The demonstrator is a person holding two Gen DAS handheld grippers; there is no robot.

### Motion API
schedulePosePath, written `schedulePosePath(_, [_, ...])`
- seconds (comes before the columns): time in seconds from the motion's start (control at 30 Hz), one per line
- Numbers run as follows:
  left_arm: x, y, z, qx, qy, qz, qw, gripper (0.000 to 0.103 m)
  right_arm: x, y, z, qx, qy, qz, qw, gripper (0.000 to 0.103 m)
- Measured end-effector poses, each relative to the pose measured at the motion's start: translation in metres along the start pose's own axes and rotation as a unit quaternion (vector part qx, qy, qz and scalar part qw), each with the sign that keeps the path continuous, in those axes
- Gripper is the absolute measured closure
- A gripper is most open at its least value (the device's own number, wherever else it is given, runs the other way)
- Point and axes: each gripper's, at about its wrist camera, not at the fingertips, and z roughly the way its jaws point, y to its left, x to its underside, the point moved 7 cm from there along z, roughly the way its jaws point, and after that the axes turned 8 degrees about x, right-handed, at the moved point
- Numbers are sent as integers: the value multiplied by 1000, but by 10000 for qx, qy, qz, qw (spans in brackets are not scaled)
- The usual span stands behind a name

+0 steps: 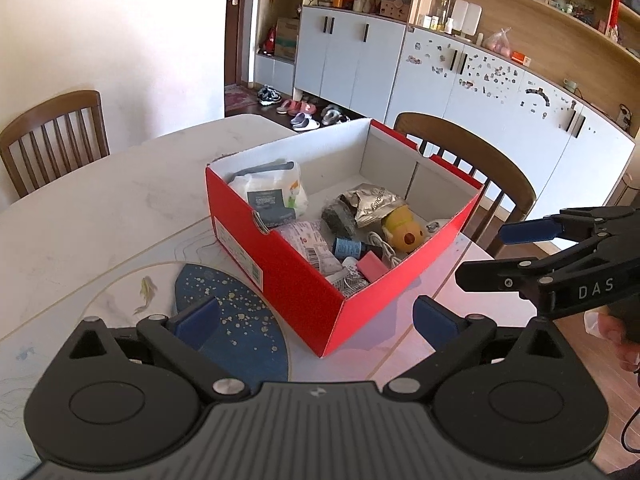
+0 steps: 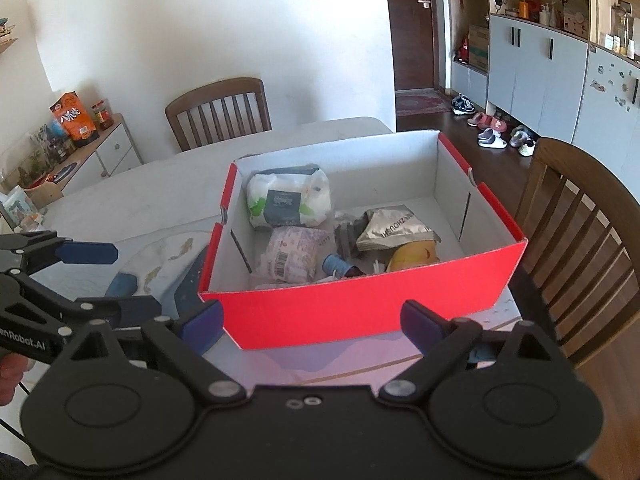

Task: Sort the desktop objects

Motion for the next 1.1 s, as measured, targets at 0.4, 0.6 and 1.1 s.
schedulePosePath(0.4, [6, -4, 7, 2, 128, 129, 9998, 0, 1, 0, 5, -10, 55, 15, 10000, 8])
schedulePosePath(0.6, [8, -5, 9, 15, 175, 161, 9997, 0, 2, 0, 6, -9, 66, 44, 10000, 8])
schedulePosePath(1.1, [9, -4, 9, -17, 183, 200, 9996, 0, 2, 0, 6, 28, 51, 88, 9999, 8])
